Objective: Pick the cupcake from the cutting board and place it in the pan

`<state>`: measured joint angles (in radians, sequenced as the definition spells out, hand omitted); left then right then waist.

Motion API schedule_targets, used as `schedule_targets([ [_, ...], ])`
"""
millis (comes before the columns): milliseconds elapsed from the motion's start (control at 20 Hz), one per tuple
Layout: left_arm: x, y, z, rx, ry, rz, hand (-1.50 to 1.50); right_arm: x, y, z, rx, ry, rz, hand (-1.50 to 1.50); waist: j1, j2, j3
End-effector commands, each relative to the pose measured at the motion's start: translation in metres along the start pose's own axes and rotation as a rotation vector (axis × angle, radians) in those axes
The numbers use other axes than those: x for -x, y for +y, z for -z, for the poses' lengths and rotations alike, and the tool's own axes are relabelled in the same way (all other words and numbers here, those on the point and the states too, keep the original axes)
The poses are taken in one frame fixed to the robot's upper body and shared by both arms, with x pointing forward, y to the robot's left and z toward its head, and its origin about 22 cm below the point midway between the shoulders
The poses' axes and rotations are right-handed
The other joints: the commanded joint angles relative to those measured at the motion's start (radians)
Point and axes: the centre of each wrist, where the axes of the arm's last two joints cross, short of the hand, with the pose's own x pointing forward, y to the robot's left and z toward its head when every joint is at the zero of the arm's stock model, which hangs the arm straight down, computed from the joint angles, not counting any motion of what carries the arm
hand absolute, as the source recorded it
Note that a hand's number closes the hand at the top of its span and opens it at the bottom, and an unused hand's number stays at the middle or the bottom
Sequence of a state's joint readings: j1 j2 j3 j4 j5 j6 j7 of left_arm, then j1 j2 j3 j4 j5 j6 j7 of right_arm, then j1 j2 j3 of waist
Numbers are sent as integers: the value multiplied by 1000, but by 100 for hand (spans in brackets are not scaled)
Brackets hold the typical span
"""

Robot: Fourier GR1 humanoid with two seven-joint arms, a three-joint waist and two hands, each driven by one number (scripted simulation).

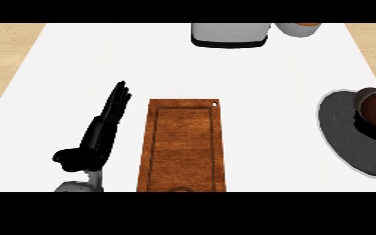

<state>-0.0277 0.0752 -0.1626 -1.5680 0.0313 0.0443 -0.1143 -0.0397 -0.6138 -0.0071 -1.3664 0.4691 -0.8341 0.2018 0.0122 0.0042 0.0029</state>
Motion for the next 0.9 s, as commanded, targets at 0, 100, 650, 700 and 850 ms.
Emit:
schedule_targets([
  [0,-8,8,1,-9,5,6,0,21,9,32,37,10,44,150,-1,-2,-1],
  [100,3,-10,0,-17,3,15,0,41,16,33,27,17,45,150,-1,-1,-1],
  [650,6,-19,6,30,-12,-12,0,67,34,56,-544,199,10,-150,38,12,1],
  [700,-5,-5,12,35,-11,-2,0,69,35,59,-554,190,54,-150,36,10,2],
  [850,0,8,-2,42,-7,8,0,73,23,84,-519,168,110,-150,37,10,2],
])
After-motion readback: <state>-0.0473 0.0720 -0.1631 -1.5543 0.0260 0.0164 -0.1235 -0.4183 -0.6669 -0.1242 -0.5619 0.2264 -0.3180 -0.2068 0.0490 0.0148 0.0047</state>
